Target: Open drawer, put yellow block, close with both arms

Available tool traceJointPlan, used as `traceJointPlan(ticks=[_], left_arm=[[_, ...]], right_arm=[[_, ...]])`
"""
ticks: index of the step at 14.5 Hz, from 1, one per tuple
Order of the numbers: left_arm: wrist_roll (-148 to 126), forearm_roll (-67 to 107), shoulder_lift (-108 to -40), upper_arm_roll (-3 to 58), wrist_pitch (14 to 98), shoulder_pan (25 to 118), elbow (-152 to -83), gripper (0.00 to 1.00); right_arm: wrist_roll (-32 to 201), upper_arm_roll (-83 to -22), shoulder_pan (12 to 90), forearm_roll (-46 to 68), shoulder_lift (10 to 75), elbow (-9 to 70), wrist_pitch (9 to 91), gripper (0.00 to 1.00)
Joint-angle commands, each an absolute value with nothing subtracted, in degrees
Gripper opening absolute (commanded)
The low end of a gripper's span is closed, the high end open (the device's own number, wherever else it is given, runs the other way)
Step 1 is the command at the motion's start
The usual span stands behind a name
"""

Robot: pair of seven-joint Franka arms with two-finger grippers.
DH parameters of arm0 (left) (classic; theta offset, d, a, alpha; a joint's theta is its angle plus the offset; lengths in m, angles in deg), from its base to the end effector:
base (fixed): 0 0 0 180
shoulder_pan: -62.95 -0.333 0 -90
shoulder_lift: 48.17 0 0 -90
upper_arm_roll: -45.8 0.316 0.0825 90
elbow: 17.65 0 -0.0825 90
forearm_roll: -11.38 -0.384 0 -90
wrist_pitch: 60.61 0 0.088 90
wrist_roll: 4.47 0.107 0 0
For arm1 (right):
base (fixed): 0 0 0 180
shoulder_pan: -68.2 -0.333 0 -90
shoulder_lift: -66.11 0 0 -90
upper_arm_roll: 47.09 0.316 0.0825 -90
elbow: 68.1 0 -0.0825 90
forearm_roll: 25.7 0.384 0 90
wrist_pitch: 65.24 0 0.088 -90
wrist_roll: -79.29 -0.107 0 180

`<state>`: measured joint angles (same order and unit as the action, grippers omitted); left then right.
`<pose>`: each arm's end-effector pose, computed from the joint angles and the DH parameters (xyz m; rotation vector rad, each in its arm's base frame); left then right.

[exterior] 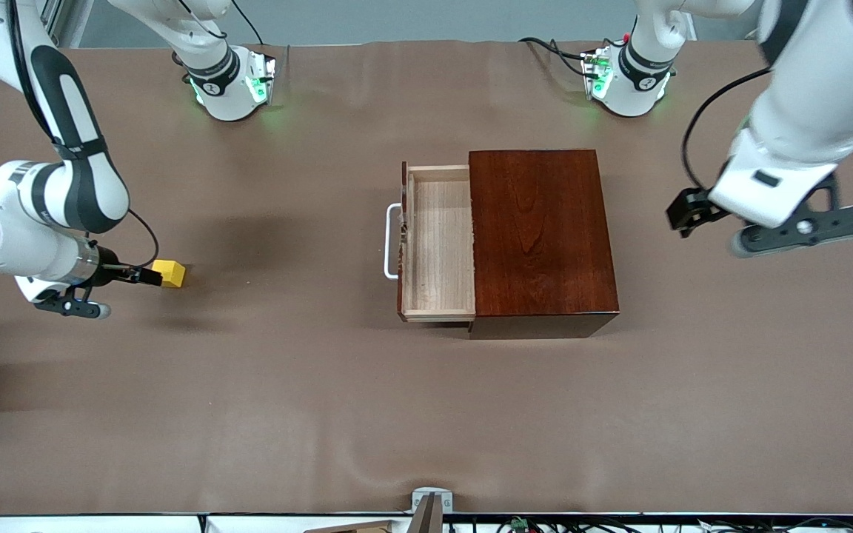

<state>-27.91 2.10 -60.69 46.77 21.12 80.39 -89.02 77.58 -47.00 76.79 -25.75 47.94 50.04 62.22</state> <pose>0.5860 -0.1547 0.6379 -2.9667 -0.2105 -0.0311 0.5660 -0.0846 0.2676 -3.1110 0.2771 0.2413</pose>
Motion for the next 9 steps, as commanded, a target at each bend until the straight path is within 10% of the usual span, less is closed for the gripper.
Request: traceJointPlan(ticks=[1,9], left_arm=[[-25.5,3.6,-54.0,46.1,21.3,76.8,-96.6,1.00],[-16.0,4.3,-48.0,48.2,25.0,73.6,-103.4,1.00]], right_arm=[[77.9,-46.1,78.0,-26.2,47.0,51.4,64.2,1.00],[77.9,-46.1,78.0,-26.2,45.5,58.1,75.4,1.00]])
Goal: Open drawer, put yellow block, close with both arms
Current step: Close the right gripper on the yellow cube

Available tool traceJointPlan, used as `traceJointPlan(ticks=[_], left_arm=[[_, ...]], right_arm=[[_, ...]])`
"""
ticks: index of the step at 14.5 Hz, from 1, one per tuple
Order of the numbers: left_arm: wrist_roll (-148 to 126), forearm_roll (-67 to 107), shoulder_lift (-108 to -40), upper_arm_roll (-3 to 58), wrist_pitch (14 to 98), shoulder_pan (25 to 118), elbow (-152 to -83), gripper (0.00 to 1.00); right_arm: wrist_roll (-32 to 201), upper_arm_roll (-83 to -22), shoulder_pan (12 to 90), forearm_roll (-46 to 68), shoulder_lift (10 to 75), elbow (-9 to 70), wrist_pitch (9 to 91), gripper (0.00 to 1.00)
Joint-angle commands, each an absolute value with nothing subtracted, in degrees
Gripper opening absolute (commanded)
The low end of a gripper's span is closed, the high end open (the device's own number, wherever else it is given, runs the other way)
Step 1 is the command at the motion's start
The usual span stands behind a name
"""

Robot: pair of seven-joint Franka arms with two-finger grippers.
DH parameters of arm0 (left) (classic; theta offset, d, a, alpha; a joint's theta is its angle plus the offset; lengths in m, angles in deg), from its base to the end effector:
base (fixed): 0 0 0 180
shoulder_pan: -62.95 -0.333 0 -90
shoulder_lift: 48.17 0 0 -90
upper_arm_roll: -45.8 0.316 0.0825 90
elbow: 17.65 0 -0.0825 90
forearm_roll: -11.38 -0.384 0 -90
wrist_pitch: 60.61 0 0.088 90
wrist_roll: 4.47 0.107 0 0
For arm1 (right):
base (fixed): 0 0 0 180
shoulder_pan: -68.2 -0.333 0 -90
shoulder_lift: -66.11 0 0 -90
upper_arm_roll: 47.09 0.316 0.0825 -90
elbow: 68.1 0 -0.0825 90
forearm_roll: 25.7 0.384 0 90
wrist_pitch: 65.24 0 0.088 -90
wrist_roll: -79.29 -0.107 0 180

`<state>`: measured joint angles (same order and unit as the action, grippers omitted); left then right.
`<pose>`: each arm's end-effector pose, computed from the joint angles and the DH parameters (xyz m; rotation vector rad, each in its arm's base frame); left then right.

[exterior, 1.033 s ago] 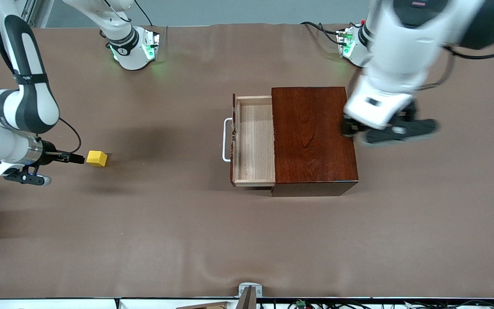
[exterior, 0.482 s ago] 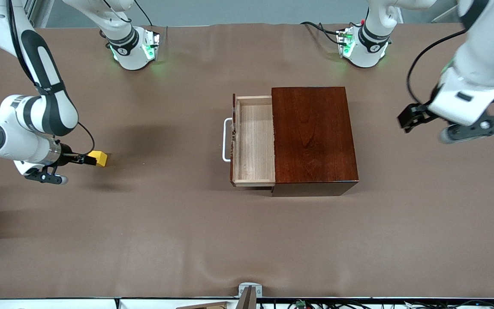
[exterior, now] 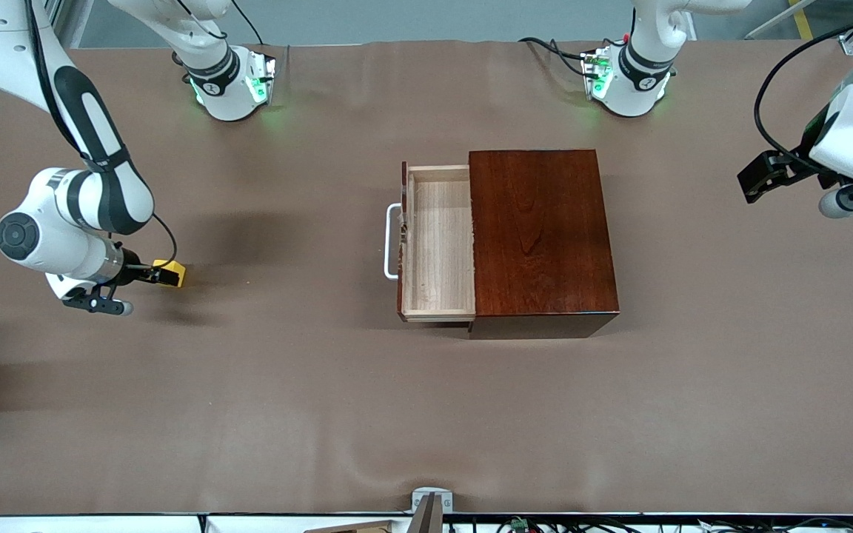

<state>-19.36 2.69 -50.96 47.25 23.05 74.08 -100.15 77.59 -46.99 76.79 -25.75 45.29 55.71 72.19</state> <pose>0.5534 -0.0770 0.6503 -2.9827 -0.1576 -0.0070 0.5468 -0.0816 0.2165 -3.1156 0.2768 0.1964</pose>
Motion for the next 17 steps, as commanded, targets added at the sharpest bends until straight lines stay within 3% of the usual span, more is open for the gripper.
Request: traceJointPlan(ticks=[1,2,3,4,6,9,12,17], left_arm=[[-15.3,5.6,-47.8,48.3,25.1,73.1,-103.5,1.00],[-14.9,6.0,-47.7,48.2,25.8,72.1,-103.6,1.00],[-13.7,6.1,-47.8,48.2,26.7,71.7,-103.6,1.00],[-12.6,6.1,-48.0,48.3,27.4,71.7,-103.6,1.00],[-12.4,6.1,-47.8,48.2,27.2,71.4,-103.4,1.00],[-12.3,6.3,-47.8,47.9,26.8,71.5,-103.4,1.00],[-12.2,6.5,-47.8,47.7,26.6,71.6,-103.4,1.00],[-12.1,6.5,-47.9,47.6,26.6,71.9,-103.6,1.00]], right_arm=[[77.9,-46.1,77.9,-26.2,45.5,58.9,76.5,1.00],[77.9,-46.1,78.0,-26.2,45.5,59.0,76.5,1.00],[78.0,-46.2,77.9,-26.2,45.3,59.0,76.3,0.91],[78.0,-46.2,78.0,-26.2,45.1,59.1,76.2,0.77],[78.1,-46.2,78.1,-26.2,44.9,59.1,75.9,0.58],[82.4,-46.1,79.4,-26.2,45.1,59.0,74.8,0.13],[83.8,-46.0,80.2,-26.3,45.8,58.1,73.3,0.08],[83.1,-45.8,79.8,-25.5,47.6,50.8,58.3,0.06]])
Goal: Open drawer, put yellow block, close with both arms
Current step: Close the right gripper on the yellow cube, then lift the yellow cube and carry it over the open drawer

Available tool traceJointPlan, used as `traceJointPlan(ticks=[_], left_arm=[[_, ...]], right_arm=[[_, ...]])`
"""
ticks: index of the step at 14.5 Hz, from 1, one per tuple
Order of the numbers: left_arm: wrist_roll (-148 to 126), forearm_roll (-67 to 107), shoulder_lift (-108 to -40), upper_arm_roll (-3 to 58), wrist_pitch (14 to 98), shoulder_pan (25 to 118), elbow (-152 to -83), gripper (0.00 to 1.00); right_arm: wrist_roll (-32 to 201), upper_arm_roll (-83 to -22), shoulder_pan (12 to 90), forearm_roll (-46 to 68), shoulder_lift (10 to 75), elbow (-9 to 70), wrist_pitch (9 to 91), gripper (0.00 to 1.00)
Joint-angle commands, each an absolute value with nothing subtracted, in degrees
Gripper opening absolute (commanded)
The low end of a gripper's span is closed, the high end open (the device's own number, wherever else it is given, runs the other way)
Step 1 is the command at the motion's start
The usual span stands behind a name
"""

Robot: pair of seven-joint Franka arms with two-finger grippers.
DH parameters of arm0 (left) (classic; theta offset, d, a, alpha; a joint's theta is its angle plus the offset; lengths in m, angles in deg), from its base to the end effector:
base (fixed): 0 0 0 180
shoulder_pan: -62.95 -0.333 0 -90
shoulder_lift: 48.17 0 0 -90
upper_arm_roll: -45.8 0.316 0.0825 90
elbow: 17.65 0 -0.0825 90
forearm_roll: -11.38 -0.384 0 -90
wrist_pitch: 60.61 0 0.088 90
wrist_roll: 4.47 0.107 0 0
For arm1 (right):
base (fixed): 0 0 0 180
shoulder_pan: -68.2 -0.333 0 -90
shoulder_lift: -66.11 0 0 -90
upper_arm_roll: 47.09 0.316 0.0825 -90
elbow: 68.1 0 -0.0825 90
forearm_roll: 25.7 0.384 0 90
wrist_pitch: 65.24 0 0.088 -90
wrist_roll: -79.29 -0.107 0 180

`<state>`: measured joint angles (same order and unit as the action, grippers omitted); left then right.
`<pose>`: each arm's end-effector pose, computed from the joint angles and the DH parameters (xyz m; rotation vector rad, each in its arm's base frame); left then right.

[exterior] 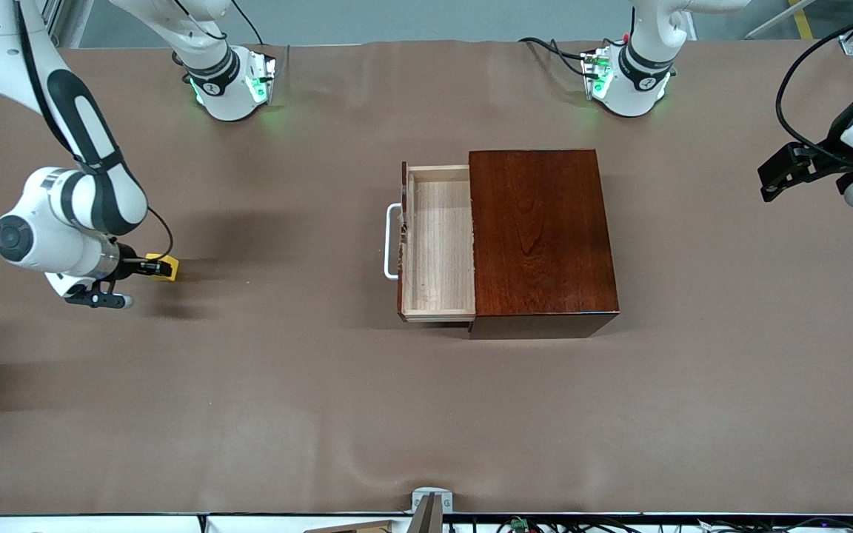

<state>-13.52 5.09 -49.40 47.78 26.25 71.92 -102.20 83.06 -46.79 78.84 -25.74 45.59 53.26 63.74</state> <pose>0.5534 -0.0558 0.6531 -3.0339 -0.0652 -0.0517 0.5429 -0.0991 0.2249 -3.0882 0.1767 0.3468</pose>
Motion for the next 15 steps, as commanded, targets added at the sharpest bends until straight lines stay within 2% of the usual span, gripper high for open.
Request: traceJointPlan(ticks=[1,7,15], left_arm=[[-12.2,6.5,-48.0,47.6,26.7,72.1,-103.6,1.00],[-12.1,6.5,-48.3,47.6,26.8,72.1,-103.9,1.00],[-11.4,7.9,-48.6,47.6,26.9,72.1,-104.1,1.00]], right_arm=[[83.0,-45.7,79.7,-25.5,48.2,49.6,56.2,0.06],[79.1,-45.5,76.8,-22.7,50.7,42.9,44.2,0.06],[65.9,-45.4,69.1,-20.4,54.2,41.9,40.8,0.06]])
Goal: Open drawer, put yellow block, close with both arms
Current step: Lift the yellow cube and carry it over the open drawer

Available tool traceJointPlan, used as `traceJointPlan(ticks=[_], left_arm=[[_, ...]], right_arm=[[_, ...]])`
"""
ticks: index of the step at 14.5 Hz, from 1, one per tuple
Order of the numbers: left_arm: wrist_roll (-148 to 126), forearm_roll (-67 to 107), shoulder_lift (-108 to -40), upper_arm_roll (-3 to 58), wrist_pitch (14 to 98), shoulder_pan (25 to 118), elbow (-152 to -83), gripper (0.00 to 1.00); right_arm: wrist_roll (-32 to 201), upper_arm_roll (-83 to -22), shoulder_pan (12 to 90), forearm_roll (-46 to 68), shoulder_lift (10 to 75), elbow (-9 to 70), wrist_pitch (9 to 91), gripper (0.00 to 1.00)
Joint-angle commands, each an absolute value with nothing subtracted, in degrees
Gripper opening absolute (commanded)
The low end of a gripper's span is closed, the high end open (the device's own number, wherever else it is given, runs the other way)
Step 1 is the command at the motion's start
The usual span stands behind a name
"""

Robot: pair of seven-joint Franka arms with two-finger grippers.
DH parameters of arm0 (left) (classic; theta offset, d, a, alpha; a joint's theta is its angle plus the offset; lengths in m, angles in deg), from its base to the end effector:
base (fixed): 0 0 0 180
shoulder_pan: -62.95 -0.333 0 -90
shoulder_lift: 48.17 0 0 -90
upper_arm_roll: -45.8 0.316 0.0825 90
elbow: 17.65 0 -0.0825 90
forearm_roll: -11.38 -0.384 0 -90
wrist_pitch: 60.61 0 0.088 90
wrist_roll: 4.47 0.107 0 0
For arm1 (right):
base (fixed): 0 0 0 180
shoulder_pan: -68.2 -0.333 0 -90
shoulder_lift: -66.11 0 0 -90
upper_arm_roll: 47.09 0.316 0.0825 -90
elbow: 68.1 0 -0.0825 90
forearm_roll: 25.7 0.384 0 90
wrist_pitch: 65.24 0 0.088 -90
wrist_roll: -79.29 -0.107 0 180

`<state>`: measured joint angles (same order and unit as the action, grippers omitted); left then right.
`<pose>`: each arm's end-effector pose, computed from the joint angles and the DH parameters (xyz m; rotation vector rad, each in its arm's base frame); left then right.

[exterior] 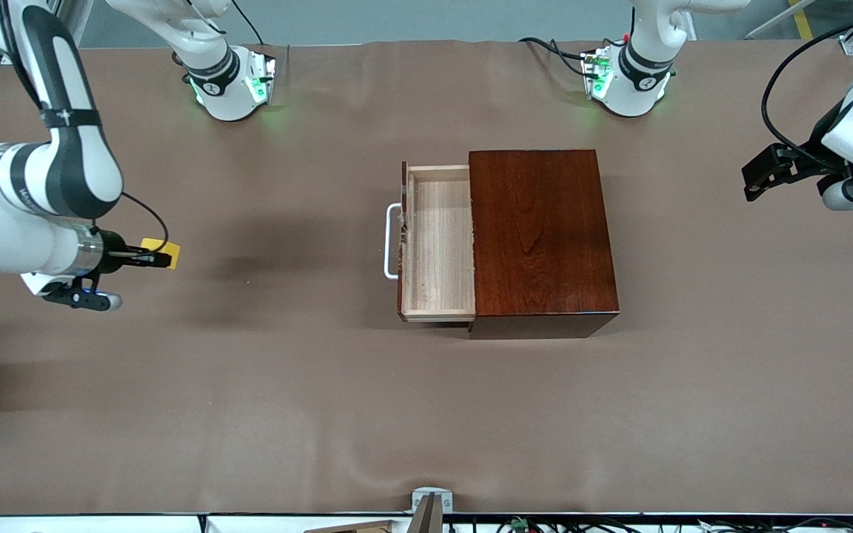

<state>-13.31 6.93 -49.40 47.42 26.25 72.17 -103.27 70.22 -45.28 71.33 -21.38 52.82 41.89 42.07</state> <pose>0.5524 -0.0652 0.6440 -3.0640 -0.0397 -0.0174 0.5745 -0.0081 0.3530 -3.0368 0.3257 0.4353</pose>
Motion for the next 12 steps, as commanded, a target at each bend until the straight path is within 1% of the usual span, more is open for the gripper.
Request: traceJointPlan(ticks=[1,7,9,12], left_arm=[[-11.4,7.9,-48.7,47.6,27.0,72.1,-104.1,1.00],[-11.4,8.0,-48.6,47.6,27.1,72.1,-104.4,1.00],[-11.4,8.0,-49.0,47.6,27.1,72.2,-104.4,1.00],[-11.5,7.9,-49.0,47.6,27.2,72.0,-105.7,1.00]], right_arm=[[63.5,-45.4,67.8,-19.9,54.7,41.9,40.8,0.06],[47.5,-45.4,59.7,-18.4,55.5,40.7,40.3,0.06],[39.5,-45.5,55.8,-18.4,55.5,39.7,40.3,0.06],[30.3,-45.5,51.4,-18.4,55.3,38.2,40.3,0.06]])
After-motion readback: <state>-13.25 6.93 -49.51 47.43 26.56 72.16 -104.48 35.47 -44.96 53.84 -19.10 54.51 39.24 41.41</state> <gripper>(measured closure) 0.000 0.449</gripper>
